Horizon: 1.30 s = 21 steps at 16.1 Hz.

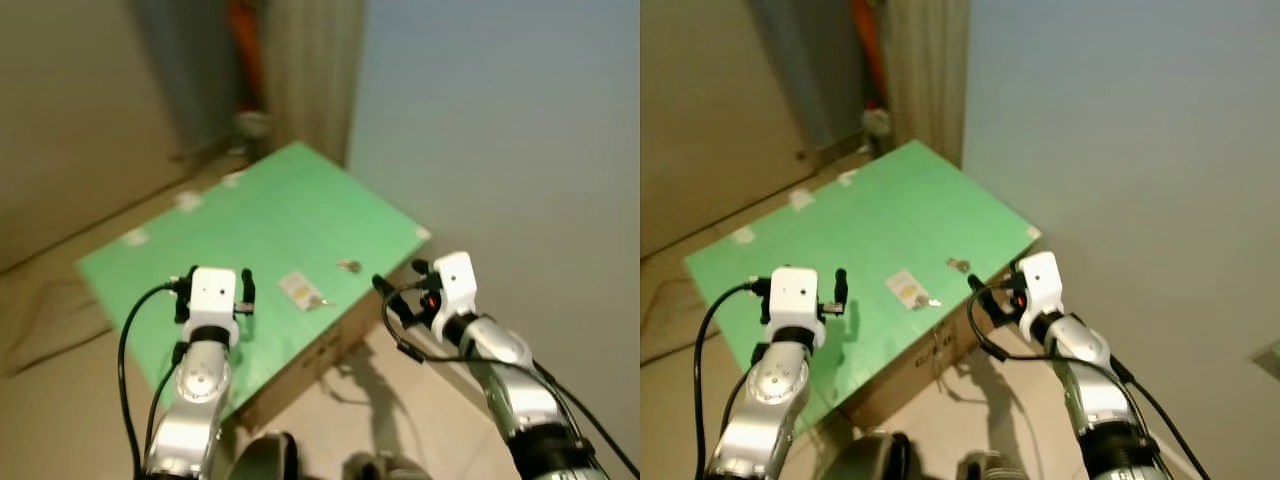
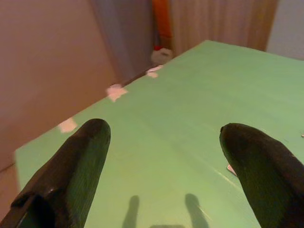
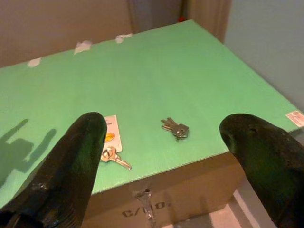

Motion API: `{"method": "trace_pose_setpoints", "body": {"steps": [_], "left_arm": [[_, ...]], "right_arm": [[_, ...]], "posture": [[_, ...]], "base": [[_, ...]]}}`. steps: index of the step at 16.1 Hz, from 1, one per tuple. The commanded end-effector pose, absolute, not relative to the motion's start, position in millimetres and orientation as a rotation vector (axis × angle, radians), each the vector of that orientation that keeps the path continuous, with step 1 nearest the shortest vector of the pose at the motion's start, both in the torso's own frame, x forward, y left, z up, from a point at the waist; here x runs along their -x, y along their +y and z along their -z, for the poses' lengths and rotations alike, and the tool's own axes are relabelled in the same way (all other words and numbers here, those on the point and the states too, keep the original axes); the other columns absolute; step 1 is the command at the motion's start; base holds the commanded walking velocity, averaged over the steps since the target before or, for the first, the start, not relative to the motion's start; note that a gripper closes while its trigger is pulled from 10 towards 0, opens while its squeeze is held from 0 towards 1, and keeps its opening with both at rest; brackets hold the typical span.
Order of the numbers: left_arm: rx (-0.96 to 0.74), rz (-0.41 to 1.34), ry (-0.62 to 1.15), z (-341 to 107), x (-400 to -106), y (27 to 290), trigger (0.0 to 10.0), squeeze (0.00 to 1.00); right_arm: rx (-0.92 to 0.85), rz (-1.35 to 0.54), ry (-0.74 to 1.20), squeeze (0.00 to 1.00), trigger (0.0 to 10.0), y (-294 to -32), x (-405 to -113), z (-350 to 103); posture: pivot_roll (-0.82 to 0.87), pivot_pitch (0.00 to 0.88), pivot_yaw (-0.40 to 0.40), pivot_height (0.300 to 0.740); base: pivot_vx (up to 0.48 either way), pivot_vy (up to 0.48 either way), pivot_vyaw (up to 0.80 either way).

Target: Hang keys on a hook

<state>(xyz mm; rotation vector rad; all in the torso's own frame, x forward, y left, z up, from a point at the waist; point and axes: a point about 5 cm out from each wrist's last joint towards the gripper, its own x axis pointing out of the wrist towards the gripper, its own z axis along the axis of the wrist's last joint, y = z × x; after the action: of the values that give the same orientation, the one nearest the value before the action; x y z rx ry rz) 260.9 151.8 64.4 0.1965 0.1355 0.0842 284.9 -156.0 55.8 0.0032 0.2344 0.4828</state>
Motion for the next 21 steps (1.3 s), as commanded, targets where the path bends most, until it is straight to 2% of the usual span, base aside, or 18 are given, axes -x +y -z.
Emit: {"method": "trace_pose_setpoints", "body": {"steps": [1,7,12,16,18,19,21], "left_arm": [[-0.210,-0.062,0.130,-67,-263,149,10.0,0.00],[-0.246,-0.099,0.113,-75,-274,174,10.0,0.00],[-0.252,0.008,0.097,-77,-265,146,10.0,0.00],[-0.227,0.030,0.086,-84,-237,151,10.0,0.00],[-0.240,0.053,0.112,-89,-215,166,10.0,0.00],[-0.300,0.060,0.143,-89,-196,178,10.0,0.00],[-0.306,0.094,0.173,-88,-180,186,10.0,0.00]], "right_arm": [[0.003,-0.462,0.224,0.00,10.0,-158,-284,-56],[-0.009,-0.449,0.209,0.00,10.0,-146,-279,-48],[-0.003,-0.461,0.226,0.00,10.0,-139,-276,-41],[0.009,-0.447,0.275,0.00,10.0,-135,-276,-26],[0.010,-0.427,0.310,0.00,10.0,-126,-277,-16],[0.022,-0.417,0.330,0.00,10.0,-123,-277,-10],[0.038,-0.406,0.359,0.00,10.0,-121,-279,-4]], "posture": [[-0.12,0.116,0.018,0.722],[-0.11,0.079,0.050,0.722],[-0.09,0.086,0.054,0.722],[-0.02,0.152,0.079,0.722],[0.04,0.198,0.104,0.722],[0.10,0.224,0.119,0.722],[0.13,0.232,0.114,0.722]], "base": [[0.352,-0.322,0.61],[0.389,-0.276,0.60],[0.074,-0.060,0.10],[0.000,0.000,0.00],[0.000,0.000,0.00],[0.000,0.000,0.00],[0.000,0.000,0.00]]}}
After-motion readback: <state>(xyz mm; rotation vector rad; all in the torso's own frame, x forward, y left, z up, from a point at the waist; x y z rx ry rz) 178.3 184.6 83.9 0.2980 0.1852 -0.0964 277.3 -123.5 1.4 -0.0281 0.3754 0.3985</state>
